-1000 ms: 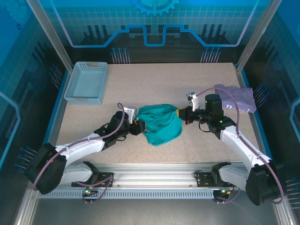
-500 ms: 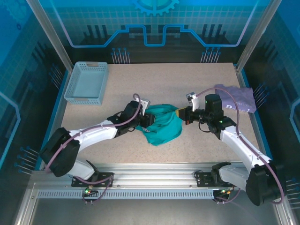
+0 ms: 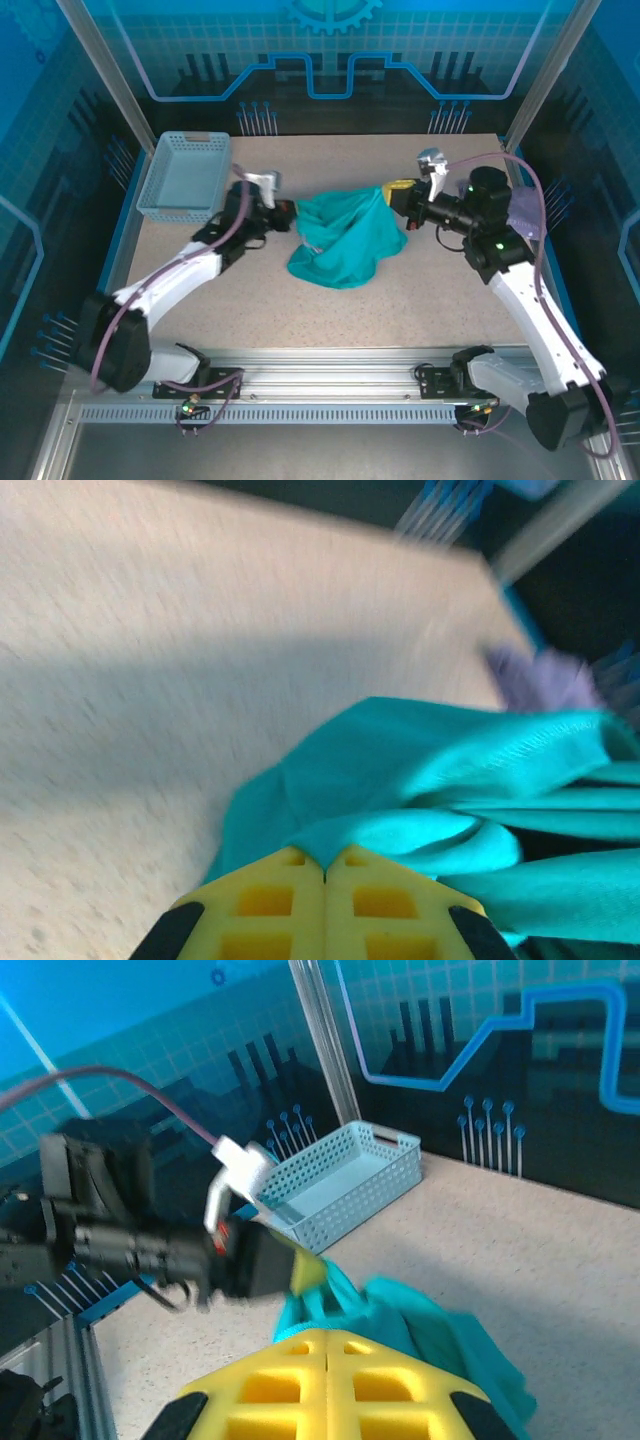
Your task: Fold the inside-out t-shirt
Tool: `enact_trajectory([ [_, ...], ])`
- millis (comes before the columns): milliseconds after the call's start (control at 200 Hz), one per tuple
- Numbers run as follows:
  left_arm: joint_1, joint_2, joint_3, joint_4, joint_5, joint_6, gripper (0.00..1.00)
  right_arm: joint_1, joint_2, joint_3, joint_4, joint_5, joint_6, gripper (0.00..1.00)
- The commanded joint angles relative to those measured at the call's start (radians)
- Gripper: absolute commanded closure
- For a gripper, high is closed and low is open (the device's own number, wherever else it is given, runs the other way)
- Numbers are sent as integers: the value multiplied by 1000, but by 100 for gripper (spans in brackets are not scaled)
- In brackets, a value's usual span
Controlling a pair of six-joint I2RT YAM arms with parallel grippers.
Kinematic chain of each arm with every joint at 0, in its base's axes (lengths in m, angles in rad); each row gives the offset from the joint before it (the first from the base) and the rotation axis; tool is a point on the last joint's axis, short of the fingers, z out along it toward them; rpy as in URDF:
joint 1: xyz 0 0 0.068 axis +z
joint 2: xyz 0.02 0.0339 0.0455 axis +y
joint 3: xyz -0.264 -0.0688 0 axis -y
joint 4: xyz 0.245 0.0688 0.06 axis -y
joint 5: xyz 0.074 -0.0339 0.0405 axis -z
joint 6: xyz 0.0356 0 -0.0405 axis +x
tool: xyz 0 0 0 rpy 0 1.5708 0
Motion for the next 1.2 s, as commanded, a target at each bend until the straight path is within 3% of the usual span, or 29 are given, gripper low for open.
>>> enact_trajectory([
  [0, 76, -108, -76, 107, 118, -167, 100, -44, -39, -79, -13, 6, -30, 100],
  [230, 88, -185, -155, 116, 164, -157, 100, 0, 25, -216, -11, 76, -69, 100],
  [485, 98, -219, -194, 278, 273, -185, 100, 198, 60, -353, -117, 430, -137, 100],
  [605, 117, -227, -206, 382, 327, -245, 100, 233, 102, -348, -207, 616, -65, 100],
  [675, 118, -221, -204, 426, 369, -259, 100, 239, 151, -290, -284, 647, -37, 100],
  [745, 118, -212, -200, 438, 405, -260, 100, 281, 162, -229, -300, 651, -75, 88],
  [825, 117, -207, -204, 427, 420, -251, 100, 354, 137, -202, -232, 656, -152, 66],
  [910, 117, -209, -208, 414, 428, -239, 100, 390, 142, -185, -146, 606, -222, 51],
  [1035, 117, -208, -208, 398, 434, -229, 100, 414, 229, -104, -86, 492, -269, 44],
  [1196, 117, -208, -208, 385, 437, -220, 100, 461, 404, 8, -57, 465, -287, 42],
])
